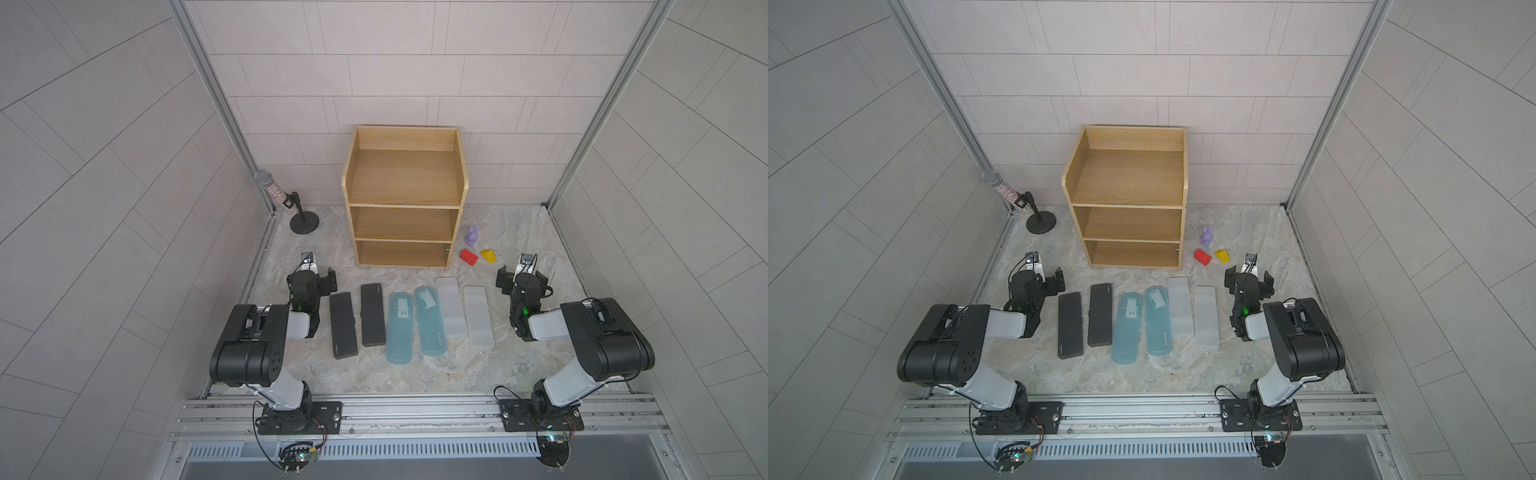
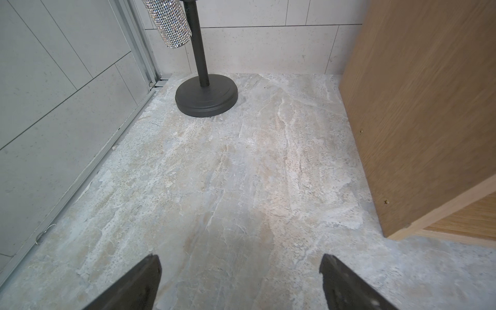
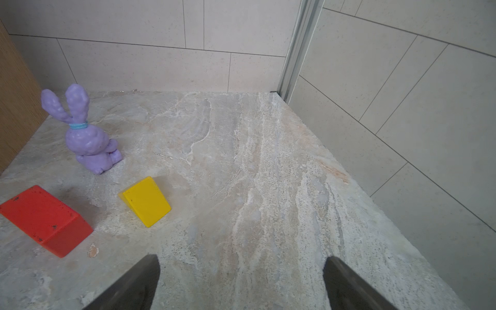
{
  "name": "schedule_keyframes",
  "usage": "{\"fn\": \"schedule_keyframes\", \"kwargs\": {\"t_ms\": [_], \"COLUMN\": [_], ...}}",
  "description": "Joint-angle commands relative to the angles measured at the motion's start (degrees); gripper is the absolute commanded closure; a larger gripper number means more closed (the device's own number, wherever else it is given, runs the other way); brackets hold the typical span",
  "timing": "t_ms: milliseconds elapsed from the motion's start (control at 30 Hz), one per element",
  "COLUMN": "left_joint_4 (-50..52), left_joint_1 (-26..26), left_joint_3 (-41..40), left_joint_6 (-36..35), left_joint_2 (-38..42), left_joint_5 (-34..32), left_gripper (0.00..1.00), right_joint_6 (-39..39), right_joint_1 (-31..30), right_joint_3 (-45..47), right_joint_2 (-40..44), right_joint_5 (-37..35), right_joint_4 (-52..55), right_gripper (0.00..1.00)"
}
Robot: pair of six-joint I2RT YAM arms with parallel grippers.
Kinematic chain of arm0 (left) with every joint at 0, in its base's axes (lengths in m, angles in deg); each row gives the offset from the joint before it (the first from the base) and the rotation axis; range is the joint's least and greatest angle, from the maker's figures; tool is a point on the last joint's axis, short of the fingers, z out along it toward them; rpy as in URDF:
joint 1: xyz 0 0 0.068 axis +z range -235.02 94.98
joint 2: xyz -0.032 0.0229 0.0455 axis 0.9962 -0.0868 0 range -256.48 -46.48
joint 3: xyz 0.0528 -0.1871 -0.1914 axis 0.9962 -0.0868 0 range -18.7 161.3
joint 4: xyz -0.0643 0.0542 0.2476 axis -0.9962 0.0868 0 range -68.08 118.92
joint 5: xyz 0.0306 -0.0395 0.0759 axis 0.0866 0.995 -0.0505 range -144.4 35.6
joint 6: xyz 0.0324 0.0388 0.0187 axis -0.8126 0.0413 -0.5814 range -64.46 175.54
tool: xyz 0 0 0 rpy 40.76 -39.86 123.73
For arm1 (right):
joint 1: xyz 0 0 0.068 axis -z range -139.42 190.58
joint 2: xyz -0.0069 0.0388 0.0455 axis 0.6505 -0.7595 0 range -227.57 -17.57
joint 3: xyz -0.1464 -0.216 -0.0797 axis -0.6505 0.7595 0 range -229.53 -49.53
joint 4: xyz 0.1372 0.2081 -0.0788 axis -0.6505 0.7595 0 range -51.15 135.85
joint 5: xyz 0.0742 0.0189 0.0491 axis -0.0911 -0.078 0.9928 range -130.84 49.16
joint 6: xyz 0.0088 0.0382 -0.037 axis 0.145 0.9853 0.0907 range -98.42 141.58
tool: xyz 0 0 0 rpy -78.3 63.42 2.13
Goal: Place the pencil cases on the shelf according to color
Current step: Pick up the pencil case from the center of the board.
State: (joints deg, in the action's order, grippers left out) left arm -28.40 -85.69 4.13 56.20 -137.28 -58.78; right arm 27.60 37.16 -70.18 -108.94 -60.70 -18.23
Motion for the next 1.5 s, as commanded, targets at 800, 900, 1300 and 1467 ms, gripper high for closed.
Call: {"fn": "schedule_keyframes", "kwargs": {"t_ms": [800,900,1300,1467], "left_joint_4": [58.9,64.5,79.4,83.6], "left_joint_1": [-1.9,-2.0,-11.3,-14.1], "left_joint_3": [10.9,14.1,21.6,24.3], "left_joint_6": [35.3,34.6,32.9,32.4], "left_joint_2": [32.2,30.0,31.5,29.8], "left_joint_5": [-8.7,-5.2,4.4,7.8], "left_gripper": [0.00,0.00,0.00,0.00], "right_joint_6": [18.2,21.4,29.0,30.1], "right_joint_1": [-13.1,-13.1,-17.3,-18.0], "right_joint_3": [-21.7,-22.2,-17.0,-15.4], "right_joint_2": [29.2,31.5,34.9,33.5], "right_joint_5": [3.9,11.5,17.7,18.7], "right_joint_4": [69.4,77.2,91.6,90.5], "right_gripper": [0.00,0.00,0.00,0.00]}}
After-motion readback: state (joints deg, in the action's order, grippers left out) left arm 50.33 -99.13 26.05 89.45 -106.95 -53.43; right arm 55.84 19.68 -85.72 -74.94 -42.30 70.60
